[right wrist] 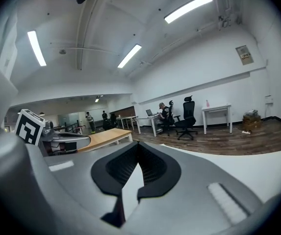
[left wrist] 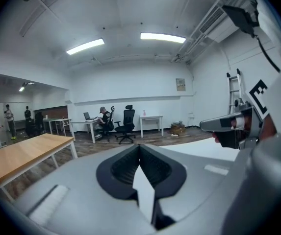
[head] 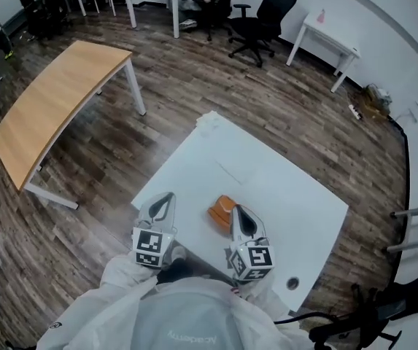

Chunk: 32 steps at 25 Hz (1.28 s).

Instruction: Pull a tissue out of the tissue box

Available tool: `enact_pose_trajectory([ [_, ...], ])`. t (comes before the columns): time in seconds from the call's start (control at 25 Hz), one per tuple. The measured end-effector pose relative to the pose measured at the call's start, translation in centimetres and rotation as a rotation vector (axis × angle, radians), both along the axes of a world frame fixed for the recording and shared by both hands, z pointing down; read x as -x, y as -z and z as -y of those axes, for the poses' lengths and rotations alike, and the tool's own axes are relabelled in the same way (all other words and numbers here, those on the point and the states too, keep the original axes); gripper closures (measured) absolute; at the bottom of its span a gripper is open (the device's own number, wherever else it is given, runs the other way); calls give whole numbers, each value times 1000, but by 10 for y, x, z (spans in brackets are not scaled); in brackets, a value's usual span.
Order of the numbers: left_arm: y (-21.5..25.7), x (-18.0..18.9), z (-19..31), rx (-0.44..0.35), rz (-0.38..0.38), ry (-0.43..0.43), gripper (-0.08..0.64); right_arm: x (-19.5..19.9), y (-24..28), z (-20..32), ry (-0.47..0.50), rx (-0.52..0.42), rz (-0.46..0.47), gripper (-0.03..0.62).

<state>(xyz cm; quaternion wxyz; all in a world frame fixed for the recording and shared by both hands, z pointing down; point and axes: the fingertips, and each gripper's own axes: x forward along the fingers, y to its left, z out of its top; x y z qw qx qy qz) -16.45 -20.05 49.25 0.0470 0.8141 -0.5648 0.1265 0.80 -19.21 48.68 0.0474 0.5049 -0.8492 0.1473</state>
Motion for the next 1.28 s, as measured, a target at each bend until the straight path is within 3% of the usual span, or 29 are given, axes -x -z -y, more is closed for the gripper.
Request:
enact_pose_trajectory([
  [0.48,5,-71,67,-18,-9,-353,560,-59,8,2,-365,-25,-13,591],
  [0.84,19,-142,74,-49,-2,-616,560,-108,15,-29,-636,-53,3,591],
  [1.08,22,-168,64,-59,2,-711,560,-122,14,-49,-729,-58,17,591],
  [1.28,17,-166,55,-48,3,-728,560,-116,12,-59,-740,-57,16,591],
])
